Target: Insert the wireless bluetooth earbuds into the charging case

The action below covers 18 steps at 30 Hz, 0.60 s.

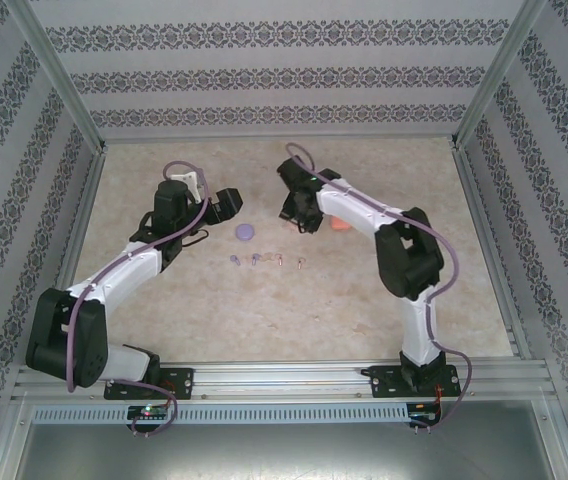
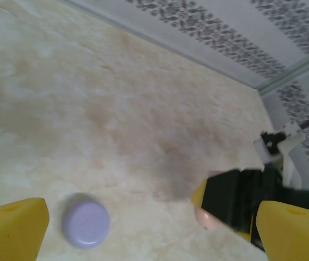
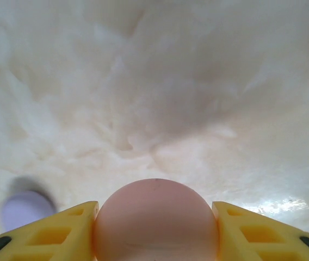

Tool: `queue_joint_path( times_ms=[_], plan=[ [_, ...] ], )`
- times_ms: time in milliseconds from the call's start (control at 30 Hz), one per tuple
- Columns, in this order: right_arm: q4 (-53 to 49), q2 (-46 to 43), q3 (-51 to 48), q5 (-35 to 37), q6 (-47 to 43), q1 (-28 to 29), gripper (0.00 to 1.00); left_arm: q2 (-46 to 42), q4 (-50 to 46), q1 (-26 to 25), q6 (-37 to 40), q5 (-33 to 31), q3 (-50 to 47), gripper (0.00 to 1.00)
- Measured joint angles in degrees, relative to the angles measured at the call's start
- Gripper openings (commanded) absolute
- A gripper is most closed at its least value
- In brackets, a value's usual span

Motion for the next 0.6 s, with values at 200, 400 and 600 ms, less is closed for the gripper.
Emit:
queue_joint_path(
  times_ms=[200,400,600],
  plan=[
    [5.90,-6.86,-4.33,-2.95,5.95,-4.35,0.46,5.18,15.10,-1.20,-3.87,5.73,-2.49,0.98],
    [11.34,-9.01,-8.09,-6.36,13.09,-5.42,0.46,11.63,26.51,-4.76,-6.73,9.70,-2.82,0.96],
    [14.34,-9.55,-8.26,-8.59,17.75,-5.40,0.46,17.22,32.39,-8.13,-7.96,11.02,-1.66,0.87]
  ],
)
